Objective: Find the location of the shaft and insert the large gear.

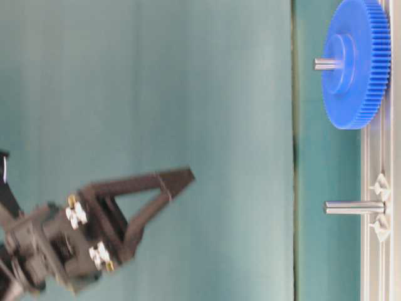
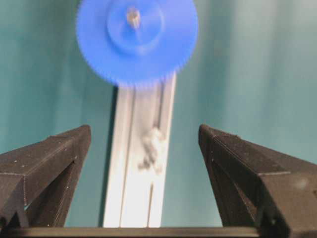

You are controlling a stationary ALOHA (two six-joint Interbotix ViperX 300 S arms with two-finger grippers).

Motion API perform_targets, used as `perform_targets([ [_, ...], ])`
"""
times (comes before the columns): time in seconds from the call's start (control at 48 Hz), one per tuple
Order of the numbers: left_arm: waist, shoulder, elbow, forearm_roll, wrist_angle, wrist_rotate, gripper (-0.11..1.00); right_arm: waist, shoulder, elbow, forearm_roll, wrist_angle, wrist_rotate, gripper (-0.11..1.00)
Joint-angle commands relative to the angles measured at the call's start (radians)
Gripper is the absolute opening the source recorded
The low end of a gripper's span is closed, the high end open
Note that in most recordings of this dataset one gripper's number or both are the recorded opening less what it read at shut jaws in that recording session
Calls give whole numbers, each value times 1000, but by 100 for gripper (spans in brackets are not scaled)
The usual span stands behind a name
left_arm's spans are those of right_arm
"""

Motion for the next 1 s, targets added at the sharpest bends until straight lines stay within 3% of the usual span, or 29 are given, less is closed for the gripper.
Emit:
perform_targets([
  [0.0, -11, -55, 25, 2, -20, -8, 89, -2, 6, -21, -2, -3, 8, 1],
  [0.624, -21, -285, 308, 2, -219, -52, 89, -2, -21, -17, 0, -3, 8, 1],
  [0.77, -23, -328, 356, 2, -316, -49, 84, -2, -25, -15, -2, -2, 8, 1],
  [0.978, -25, -341, 393, 0, -351, -49, 78, -2, -25, -11, 0, 0, 8, 1],
])
